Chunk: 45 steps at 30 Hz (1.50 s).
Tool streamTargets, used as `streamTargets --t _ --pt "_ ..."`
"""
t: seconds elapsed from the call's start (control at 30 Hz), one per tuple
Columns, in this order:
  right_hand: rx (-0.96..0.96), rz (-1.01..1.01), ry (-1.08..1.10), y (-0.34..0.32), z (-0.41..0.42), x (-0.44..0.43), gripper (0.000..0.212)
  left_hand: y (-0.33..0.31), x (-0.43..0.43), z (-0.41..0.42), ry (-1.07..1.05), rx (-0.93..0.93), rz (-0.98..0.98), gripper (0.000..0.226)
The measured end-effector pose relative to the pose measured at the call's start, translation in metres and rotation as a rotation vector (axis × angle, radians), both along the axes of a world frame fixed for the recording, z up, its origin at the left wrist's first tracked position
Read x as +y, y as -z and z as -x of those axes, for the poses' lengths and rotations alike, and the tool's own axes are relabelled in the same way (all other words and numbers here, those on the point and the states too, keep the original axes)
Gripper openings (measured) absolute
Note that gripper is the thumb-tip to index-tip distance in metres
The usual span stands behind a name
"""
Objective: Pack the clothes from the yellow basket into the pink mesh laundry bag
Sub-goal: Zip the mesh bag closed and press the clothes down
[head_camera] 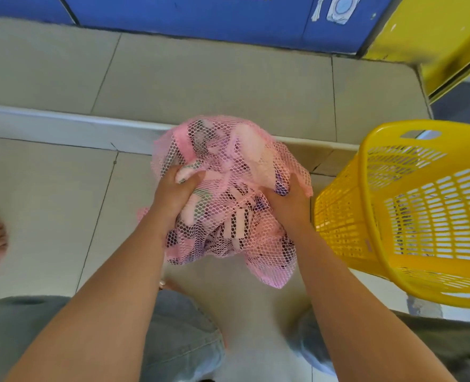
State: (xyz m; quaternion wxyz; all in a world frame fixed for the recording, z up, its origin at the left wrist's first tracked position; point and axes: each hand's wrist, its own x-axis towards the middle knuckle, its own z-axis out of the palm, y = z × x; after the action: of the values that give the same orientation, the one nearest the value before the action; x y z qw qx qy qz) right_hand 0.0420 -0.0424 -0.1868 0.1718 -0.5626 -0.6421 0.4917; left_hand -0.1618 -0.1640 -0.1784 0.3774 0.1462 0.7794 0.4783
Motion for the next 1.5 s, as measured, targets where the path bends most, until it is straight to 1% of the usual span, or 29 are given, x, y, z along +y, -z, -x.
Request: streamTargets --t 0.07,0.1,0.2,0.27,0.4,0.5,0.6,0.67,0.73,0.8,0.87,0.9,0.93,1.0,1.03,1.07,1.1,1.17,1.23,1.3,1.37,1.5 --pt "0.026 -0.045 0.003 -0.028 0.002 0.005 0.053 -0.029 0.002 0.000 -0.006 0.001 -0.066 0.033" --pt "0.030 -0.086 0.002 -0.042 0.003 0.008 0.054 -0.043 0.004 0.000 -0.009 0.004 -0.101 0.028" --pt "0.016 -0.246 -0.003 -0.085 0.007 0.024 0.048 -0.083 0.017 0.004 -0.026 0.016 -0.211 0.022" --pt "0.012 -0.323 0.007 -0.110 0.012 0.039 0.047 -0.105 0.031 0.008 -0.041 0.026 -0.288 0.019" --pt "0.042 -0.421 0.007 -0.148 0.034 0.084 0.056 -0.135 0.071 0.024 -0.085 0.080 -0.390 0.022" --pt "0.028 -0.489 -0.024 -0.165 0.062 0.129 0.063 -0.145 0.114 0.048 -0.116 0.083 -0.447 0.034" --pt "0.007 -0.570 -0.007 -0.167 0.093 0.178 0.066 -0.146 0.165 0.079 -0.122 0.116 -0.466 0.041" --pt "-0.034 -0.586 0.016 -0.158 0.112 0.208 0.064 -0.140 0.197 0.099 -0.098 0.177 -0.458 0.048" --pt "-0.115 -0.599 0.020 -0.138 0.126 0.229 0.065 -0.125 0.221 0.118 -0.026 0.302 -0.392 0.056" --pt "-0.255 -0.587 -0.013 -0.107 0.133 0.245 0.066 -0.099 0.235 0.134 0.121 0.424 -0.234 0.064" --pt "-0.374 -0.472 -0.070 -0.077 0.131 0.253 0.070 -0.076 0.238 0.142 0.240 0.496 -0.044 0.070" --pt "-0.389 -0.416 -0.085 -0.066 0.128 0.253 0.075 -0.069 0.238 0.142 0.247 0.537 0.040 0.071" --pt "-0.374 -0.397 -0.086 -0.057 0.124 0.252 0.080 -0.065 0.237 0.141 0.227 0.633 0.126 0.070" --pt "-0.320 -0.491 -0.083 -0.050 0.117 0.245 0.084 -0.066 0.237 0.135 0.167 0.991 0.274 0.065" --pt "-0.320 -0.560 -0.087 -0.050 0.114 0.240 0.084 -0.070 0.237 0.131 0.152 1.153 0.288 0.063" --pt "-0.346 -0.618 -0.088 -0.050 0.114 0.233 0.082 -0.074 0.238 0.129 0.170 1.266 0.259 0.062" --pt "-0.387 -0.663 -0.084 -0.052 0.113 0.225 0.080 -0.078 0.239 0.127 0.233 1.337 0.219 0.061" --pt "-0.456 -0.711 -0.096 -0.054 0.114 0.208 0.076 -0.080 0.244 0.120 0.418 1.378 0.176 0.063" --pt "-0.498 -0.703 -0.178 -0.053 0.117 0.198 0.077 -0.078 0.249 0.115 0.550 1.308 0.217 0.074" --pt "-0.539 -0.699 -0.270 -0.047 0.122 0.199 0.080 -0.069 0.255 0.116 0.599 1.226 0.277 0.084" --pt "-0.594 -0.702 -0.330 -0.041 0.127 0.209 0.082 -0.060 0.259 0.122 0.614 1.168 0.340 0.088" --pt "-0.717 -0.649 -0.403 -0.029 0.132 0.246 0.085 -0.044 0.271 0.135 0.627 1.160 0.467 0.089"
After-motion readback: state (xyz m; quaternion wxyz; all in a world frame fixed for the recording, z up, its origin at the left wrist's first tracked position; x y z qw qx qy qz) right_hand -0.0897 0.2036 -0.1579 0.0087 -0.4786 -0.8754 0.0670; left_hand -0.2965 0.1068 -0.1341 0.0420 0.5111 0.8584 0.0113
